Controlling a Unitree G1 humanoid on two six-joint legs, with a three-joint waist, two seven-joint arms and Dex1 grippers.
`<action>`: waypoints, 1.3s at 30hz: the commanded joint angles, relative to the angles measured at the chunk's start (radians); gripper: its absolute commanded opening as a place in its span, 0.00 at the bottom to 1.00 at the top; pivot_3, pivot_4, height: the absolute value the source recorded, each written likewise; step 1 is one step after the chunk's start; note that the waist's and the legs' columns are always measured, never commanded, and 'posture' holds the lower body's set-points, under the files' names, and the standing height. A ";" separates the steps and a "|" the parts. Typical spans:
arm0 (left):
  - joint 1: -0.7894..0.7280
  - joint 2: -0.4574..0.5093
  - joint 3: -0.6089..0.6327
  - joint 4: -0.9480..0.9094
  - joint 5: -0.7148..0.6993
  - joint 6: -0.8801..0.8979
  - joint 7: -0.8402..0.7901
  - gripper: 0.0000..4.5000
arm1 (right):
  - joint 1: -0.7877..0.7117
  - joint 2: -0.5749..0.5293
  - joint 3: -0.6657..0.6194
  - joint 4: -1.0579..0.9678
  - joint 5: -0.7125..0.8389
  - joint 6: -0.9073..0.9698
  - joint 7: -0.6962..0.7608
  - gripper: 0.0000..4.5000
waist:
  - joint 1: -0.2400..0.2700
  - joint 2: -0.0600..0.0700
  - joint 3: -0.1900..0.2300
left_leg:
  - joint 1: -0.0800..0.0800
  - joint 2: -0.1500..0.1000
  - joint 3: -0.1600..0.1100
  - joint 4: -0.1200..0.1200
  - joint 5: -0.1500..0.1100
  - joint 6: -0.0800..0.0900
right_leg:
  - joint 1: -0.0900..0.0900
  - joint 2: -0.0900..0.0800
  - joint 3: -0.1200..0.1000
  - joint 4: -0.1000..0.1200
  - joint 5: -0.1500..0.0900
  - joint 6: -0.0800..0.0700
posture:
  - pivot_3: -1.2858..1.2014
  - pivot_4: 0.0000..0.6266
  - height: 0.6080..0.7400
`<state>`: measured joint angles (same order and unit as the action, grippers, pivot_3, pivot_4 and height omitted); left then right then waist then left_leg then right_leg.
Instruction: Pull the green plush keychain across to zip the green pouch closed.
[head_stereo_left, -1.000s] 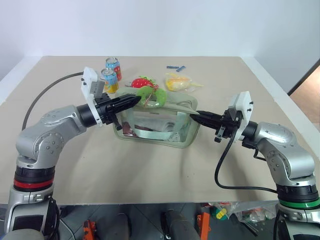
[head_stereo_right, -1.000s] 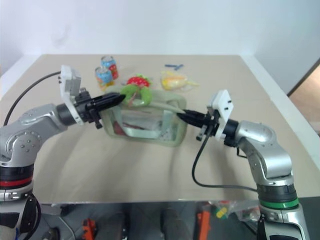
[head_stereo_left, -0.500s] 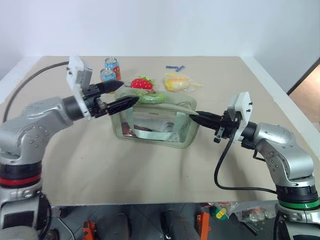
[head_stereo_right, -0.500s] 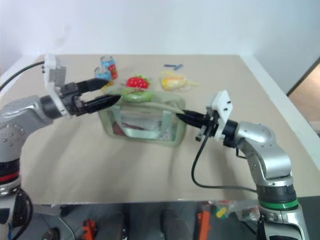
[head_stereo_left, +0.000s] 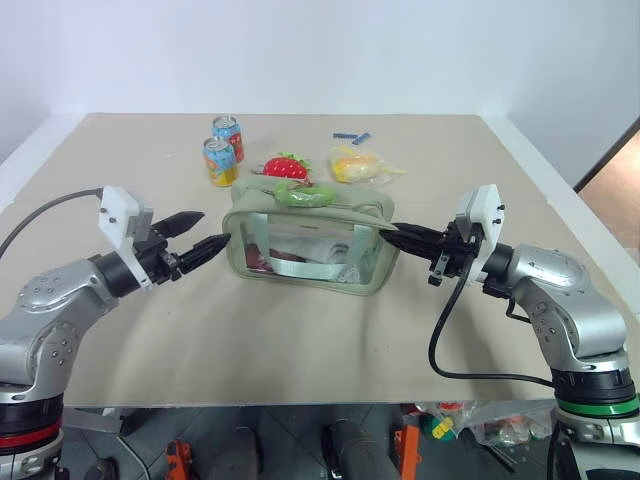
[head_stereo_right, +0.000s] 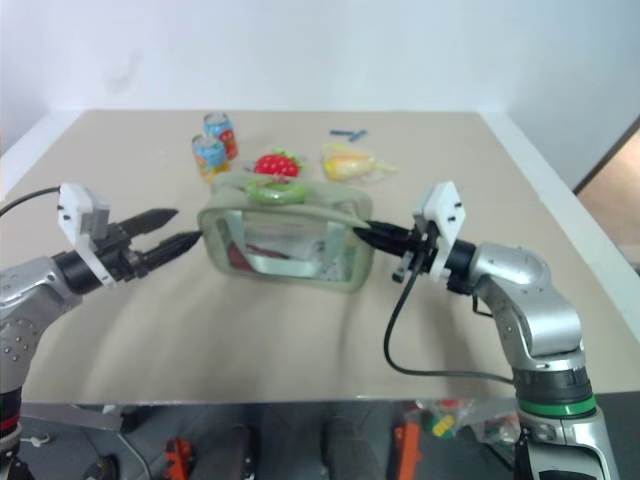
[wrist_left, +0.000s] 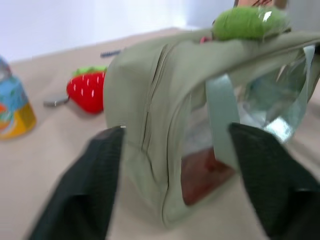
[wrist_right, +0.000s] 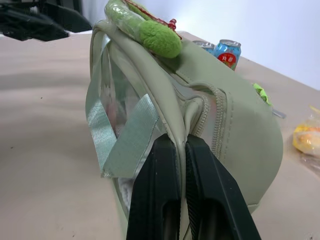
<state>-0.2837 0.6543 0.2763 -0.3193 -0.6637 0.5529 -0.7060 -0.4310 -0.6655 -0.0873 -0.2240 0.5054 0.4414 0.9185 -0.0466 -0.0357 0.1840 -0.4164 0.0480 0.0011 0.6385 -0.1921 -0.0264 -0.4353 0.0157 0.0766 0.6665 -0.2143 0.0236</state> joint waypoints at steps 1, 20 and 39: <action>-0.036 -0.003 -0.014 0.031 0.033 -0.060 -0.019 0.43 | -0.021 -0.009 -0.010 -0.006 0.001 -0.014 0.008 0.00 | 0.000 0.000 0.000 | 0.000 0.000 0.000 0.000 0.000 0.000 | 0.000 0.000 0.000 0.000 0.000 0.000 | 0.52 0.24 1.00; -0.130 -0.038 -0.103 0.164 0.079 -0.100 -0.110 0.01 | -0.002 -0.019 -0.034 -0.043 0.043 0.038 -0.007 0.00 | 0.000 0.000 0.000 | -0.001 0.000 0.000 -0.001 0.000 0.000 | 0.000 0.000 0.000 0.000 0.002 0.004 | 0.52 0.24 1.00; -0.185 -0.049 -0.133 0.209 0.105 -0.109 -0.153 0.22 | -0.003 -0.023 -0.030 -0.051 0.027 0.022 -0.013 0.00 | 0.000 0.000 0.000 | -0.001 0.000 0.000 -0.001 0.000 0.000 | 0.000 0.000 0.000 0.000 0.002 0.004 | 0.52 0.24 1.00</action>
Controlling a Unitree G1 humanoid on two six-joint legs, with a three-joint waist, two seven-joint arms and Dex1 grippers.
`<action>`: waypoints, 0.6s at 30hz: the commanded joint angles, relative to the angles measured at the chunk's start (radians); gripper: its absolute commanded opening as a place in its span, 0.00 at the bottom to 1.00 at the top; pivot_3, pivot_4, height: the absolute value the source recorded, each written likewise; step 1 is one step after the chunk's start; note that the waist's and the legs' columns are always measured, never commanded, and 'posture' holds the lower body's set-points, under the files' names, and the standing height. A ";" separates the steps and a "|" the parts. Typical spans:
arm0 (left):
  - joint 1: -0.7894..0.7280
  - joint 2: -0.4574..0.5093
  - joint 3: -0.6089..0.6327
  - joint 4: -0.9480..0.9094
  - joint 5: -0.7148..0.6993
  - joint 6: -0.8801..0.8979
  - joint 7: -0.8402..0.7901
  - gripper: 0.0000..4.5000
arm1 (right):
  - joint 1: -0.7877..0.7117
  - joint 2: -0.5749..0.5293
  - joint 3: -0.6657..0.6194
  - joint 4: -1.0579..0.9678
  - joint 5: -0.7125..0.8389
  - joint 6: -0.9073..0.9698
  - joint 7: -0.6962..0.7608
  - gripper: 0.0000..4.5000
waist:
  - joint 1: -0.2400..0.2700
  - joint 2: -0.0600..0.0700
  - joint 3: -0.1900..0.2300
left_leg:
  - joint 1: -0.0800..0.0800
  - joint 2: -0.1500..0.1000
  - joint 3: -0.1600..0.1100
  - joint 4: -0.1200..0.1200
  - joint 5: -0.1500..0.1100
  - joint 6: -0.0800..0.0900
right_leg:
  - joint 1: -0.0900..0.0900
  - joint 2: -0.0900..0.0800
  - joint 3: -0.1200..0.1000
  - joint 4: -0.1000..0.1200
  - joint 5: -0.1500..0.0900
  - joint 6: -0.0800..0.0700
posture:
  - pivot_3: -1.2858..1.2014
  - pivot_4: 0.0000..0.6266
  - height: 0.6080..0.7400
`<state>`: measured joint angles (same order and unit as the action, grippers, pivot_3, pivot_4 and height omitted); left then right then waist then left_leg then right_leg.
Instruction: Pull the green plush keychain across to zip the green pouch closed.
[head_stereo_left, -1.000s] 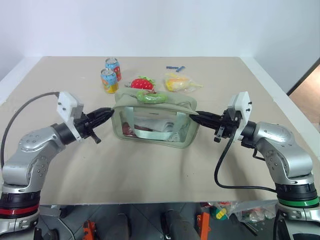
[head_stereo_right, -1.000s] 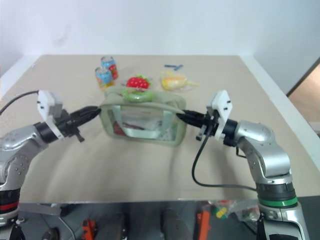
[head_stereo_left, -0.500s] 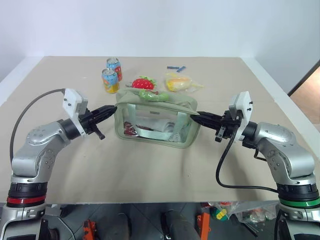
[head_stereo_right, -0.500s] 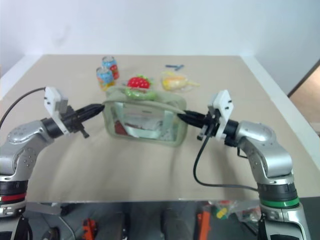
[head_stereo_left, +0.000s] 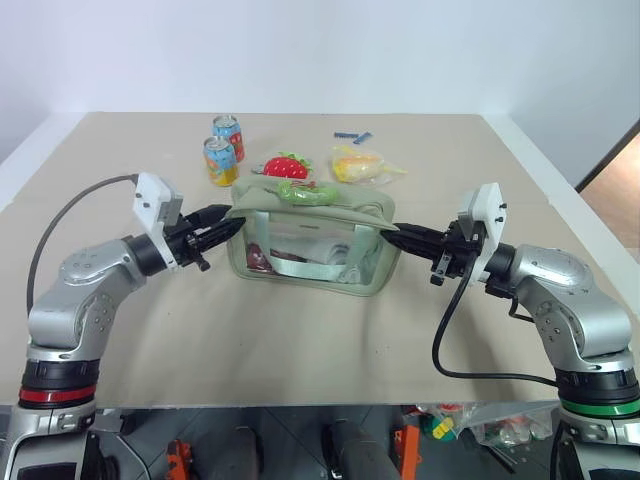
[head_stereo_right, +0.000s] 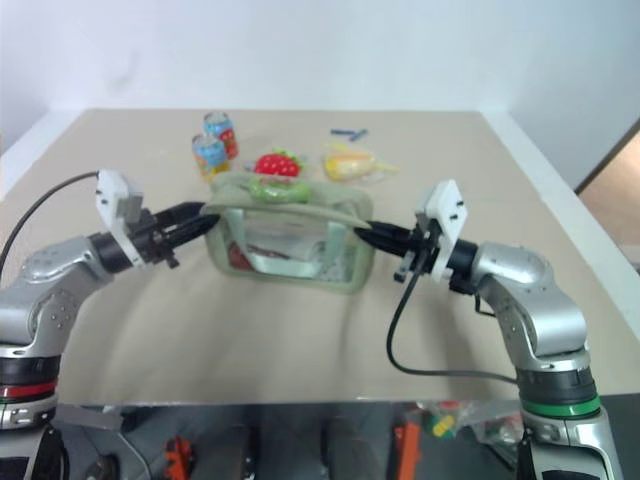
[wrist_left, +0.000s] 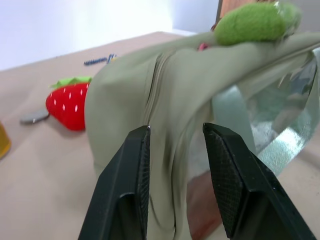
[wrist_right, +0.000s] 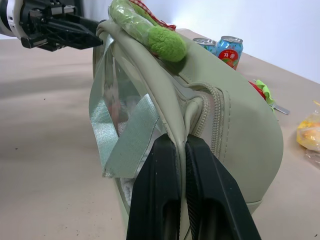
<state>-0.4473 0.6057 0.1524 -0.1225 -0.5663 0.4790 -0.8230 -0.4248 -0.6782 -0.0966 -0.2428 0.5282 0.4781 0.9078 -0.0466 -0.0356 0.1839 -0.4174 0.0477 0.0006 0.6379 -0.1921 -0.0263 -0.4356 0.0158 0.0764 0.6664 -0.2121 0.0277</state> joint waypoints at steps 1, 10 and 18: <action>-0.024 -0.001 -0.010 0.017 0.011 -0.040 -0.040 0.15 | -0.009 -0.011 -0.021 -0.033 0.004 -0.015 -0.003 0.00 | 0.000 0.000 0.000 | 0.000 0.000 0.000 0.000 0.000 0.000 | 0.000 0.000 0.000 0.000 0.000 0.000 | 0.52 0.24 1.00; -0.027 -0.007 -0.011 0.024 0.019 -0.047 -0.049 0.00 | -0.019 -0.002 -0.052 -0.068 0.050 0.009 -0.019 0.29 | 0.000 0.000 0.000 | -0.001 0.000 0.000 0.000 0.000 0.000 | 0.000 0.000 0.000 0.000 0.000 0.000 | 0.52 0.24 1.00; -0.003 -0.005 -0.007 -0.062 -0.014 0.028 -0.019 0.00 | -0.267 -0.093 -0.013 -0.063 0.060 0.080 0.010 0.53 | -0.003 0.000 0.000 | -0.001 -0.001 0.001 0.000 0.000 0.000 | -0.001 -0.001 0.001 0.000 0.000 0.000 | 0.52 0.24 1.00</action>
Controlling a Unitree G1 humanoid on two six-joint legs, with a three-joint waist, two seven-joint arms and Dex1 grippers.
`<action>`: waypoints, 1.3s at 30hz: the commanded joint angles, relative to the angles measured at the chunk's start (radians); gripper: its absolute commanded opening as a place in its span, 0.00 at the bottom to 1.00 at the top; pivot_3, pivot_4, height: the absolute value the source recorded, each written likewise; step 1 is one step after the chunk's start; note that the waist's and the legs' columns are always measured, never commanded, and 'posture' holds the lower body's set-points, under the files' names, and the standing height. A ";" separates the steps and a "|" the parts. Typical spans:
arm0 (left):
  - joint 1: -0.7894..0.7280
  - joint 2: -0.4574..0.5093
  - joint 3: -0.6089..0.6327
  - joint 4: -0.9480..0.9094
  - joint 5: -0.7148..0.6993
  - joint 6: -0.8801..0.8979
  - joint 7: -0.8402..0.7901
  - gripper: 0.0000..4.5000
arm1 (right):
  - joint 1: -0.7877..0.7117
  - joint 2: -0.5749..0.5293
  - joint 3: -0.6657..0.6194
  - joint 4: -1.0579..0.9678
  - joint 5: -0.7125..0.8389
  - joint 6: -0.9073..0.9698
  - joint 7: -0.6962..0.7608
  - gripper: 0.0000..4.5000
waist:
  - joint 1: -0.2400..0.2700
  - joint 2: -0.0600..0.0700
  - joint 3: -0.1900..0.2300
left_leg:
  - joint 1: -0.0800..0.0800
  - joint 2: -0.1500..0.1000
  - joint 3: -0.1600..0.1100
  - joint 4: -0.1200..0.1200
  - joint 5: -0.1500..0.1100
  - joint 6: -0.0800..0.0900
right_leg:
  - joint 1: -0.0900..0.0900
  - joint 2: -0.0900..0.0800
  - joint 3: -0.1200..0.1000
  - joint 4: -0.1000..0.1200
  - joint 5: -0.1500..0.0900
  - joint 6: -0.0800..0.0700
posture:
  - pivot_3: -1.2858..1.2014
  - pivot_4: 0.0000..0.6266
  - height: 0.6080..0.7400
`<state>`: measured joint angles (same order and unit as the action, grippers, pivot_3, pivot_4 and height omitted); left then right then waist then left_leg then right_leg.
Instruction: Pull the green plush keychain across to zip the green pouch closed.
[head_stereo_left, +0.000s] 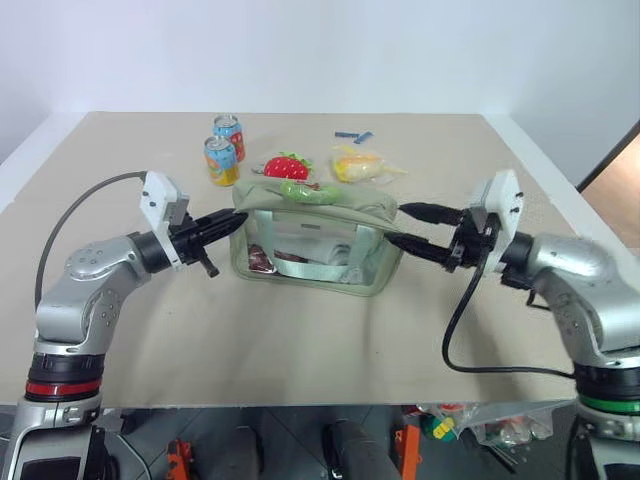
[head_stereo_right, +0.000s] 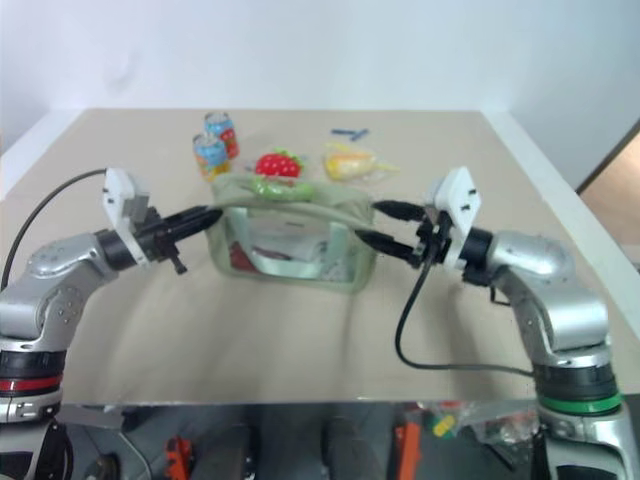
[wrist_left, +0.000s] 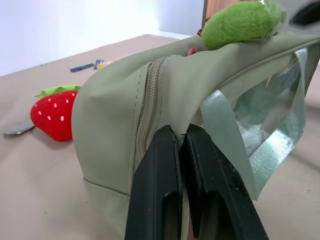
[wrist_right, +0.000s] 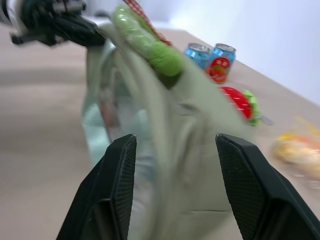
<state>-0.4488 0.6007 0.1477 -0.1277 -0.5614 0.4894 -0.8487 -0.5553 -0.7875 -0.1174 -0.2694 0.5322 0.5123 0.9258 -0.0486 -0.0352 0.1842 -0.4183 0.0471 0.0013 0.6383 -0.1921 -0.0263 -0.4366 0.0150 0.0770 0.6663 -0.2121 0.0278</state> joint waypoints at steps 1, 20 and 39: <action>-0.002 -0.001 -0.004 -0.061 -0.019 0.022 0.010 0.00 | -0.184 0.035 0.026 -0.036 0.058 0.055 -0.016 0.53 | -0.003 0.000 0.000 | 0.000 0.000 0.000 0.000 0.000 0.000 | 0.000 0.000 0.000 0.000 0.000 0.000 | 0.52 0.24 1.00; 0.041 -0.036 -0.019 -0.127 -0.018 0.046 0.075 0.00 | -0.346 0.255 0.271 0.232 -0.139 -0.130 0.109 0.53 | 0.004 -0.001 -0.001 | -0.004 -0.001 -0.004 0.000 0.000 0.000 | -0.001 -0.001 -0.004 0.000 0.000 0.000 | 0.52 0.24 1.00; 0.025 -0.053 -0.040 -0.118 -0.013 0.050 0.092 0.00 | -0.354 0.271 0.215 0.261 -0.140 -0.132 0.100 0.01 | 0.004 -0.001 -0.001 | -0.004 -0.001 -0.004 0.000 0.000 0.000 | -0.001 -0.001 -0.004 0.000 0.000 0.000 | 0.52 0.24 1.00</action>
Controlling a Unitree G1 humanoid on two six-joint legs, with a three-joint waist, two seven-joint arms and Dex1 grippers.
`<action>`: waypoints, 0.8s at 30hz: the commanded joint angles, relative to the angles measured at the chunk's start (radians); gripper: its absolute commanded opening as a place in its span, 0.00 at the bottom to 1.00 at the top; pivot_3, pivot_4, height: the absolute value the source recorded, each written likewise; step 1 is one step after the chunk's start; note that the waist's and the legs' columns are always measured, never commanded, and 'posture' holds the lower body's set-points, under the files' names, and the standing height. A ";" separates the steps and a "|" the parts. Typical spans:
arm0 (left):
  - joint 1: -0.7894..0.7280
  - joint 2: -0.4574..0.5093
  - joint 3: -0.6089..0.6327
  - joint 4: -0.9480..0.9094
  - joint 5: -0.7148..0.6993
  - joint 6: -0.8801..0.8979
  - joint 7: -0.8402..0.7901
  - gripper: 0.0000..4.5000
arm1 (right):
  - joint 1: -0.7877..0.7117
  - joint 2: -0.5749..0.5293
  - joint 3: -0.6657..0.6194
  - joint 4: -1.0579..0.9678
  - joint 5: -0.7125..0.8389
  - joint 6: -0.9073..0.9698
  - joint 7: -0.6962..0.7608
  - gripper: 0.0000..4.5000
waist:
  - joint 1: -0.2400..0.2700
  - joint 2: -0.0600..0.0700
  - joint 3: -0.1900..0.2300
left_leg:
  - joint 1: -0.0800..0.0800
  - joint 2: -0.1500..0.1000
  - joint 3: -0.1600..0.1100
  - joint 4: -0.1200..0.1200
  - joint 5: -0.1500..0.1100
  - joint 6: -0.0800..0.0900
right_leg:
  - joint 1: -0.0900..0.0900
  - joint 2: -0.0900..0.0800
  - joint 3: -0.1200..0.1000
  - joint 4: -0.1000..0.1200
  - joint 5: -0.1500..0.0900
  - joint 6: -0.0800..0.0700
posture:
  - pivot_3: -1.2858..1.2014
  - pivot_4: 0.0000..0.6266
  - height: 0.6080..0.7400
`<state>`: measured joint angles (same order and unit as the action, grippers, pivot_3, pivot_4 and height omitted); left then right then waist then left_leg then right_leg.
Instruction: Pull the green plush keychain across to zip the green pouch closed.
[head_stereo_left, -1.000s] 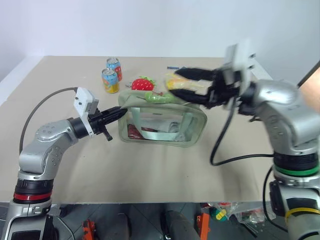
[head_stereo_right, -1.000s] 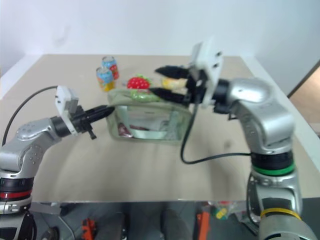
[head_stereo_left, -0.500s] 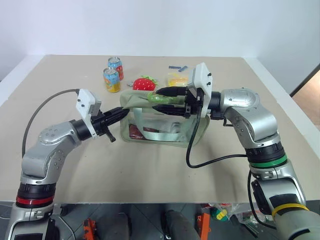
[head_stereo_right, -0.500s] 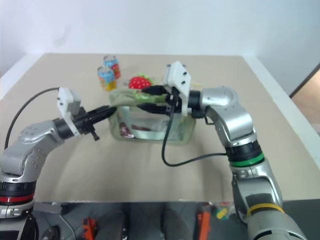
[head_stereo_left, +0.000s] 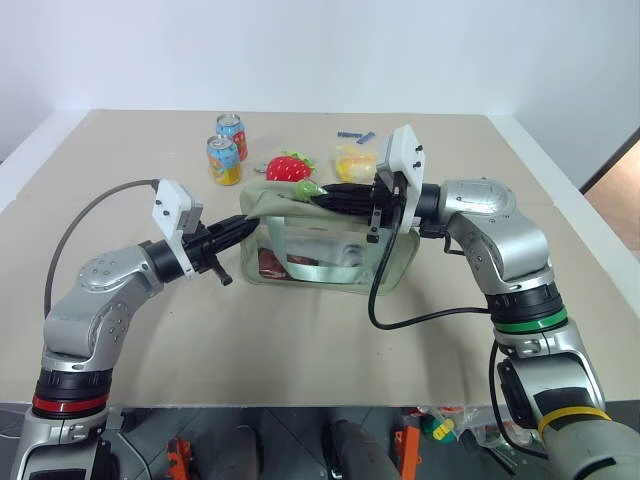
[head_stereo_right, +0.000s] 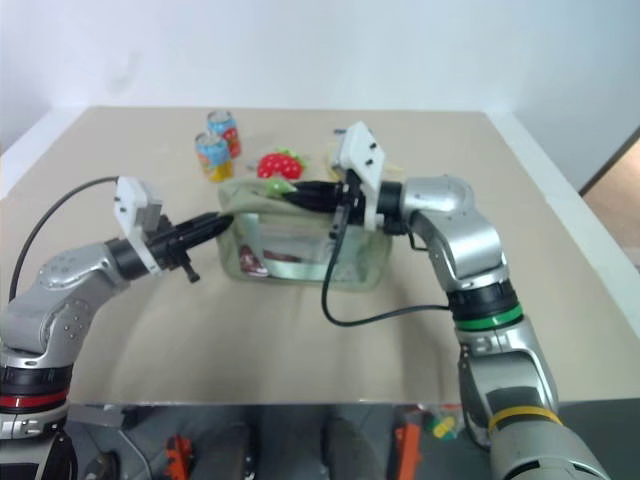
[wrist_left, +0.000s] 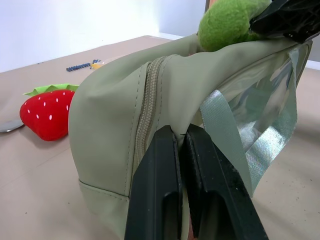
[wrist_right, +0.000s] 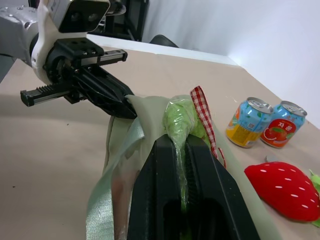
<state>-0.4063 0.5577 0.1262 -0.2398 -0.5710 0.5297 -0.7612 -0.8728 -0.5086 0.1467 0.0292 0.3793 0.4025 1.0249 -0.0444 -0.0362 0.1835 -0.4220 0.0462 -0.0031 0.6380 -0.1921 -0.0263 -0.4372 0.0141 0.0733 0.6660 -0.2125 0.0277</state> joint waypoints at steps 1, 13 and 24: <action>-0.021 -0.013 -0.020 -0.004 -0.003 0.010 0.006 0.00 | -0.040 -0.009 -0.055 -0.039 0.014 -0.032 0.003 0.01 | 0.000 0.000 0.000 | 0.000 0.000 0.000 0.000 0.000 0.000 | 0.000 0.000 0.000 0.000 0.000 0.000 | 0.52 0.24 1.00; -0.022 -0.054 -0.024 -0.059 -0.009 0.070 0.095 0.00 | 0.120 -0.454 -0.282 0.116 -0.195 -0.307 0.000 0.01 | 0.031 0.000 0.000 | -0.001 -0.004 0.000 0.000 0.000 0.000 | 0.002 -0.004 0.000 -0.003 -0.002 0.002 | 0.52 0.24 1.00; -0.018 -0.067 -0.043 -0.071 -0.008 0.079 0.128 0.00 | 0.492 -0.453 -0.155 -0.119 -0.351 -0.204 -0.140 0.01 | -0.008 0.001 0.000 | 0.008 -0.002 0.003 -0.001 0.000 0.000 | 0.005 0.000 0.008 0.000 -0.002 0.003 | 0.52 0.24 1.00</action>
<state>-0.4209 0.4861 0.0654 -0.3033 -0.5837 0.6119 -0.6379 -0.3922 -1.0045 -0.0670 -0.0197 0.0432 0.1620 0.9259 -0.0528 -0.0355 0.1830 -0.4079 0.0448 -0.0001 0.6373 -0.1923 -0.0258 -0.4264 0.0162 0.0815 0.6659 -0.2144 0.0287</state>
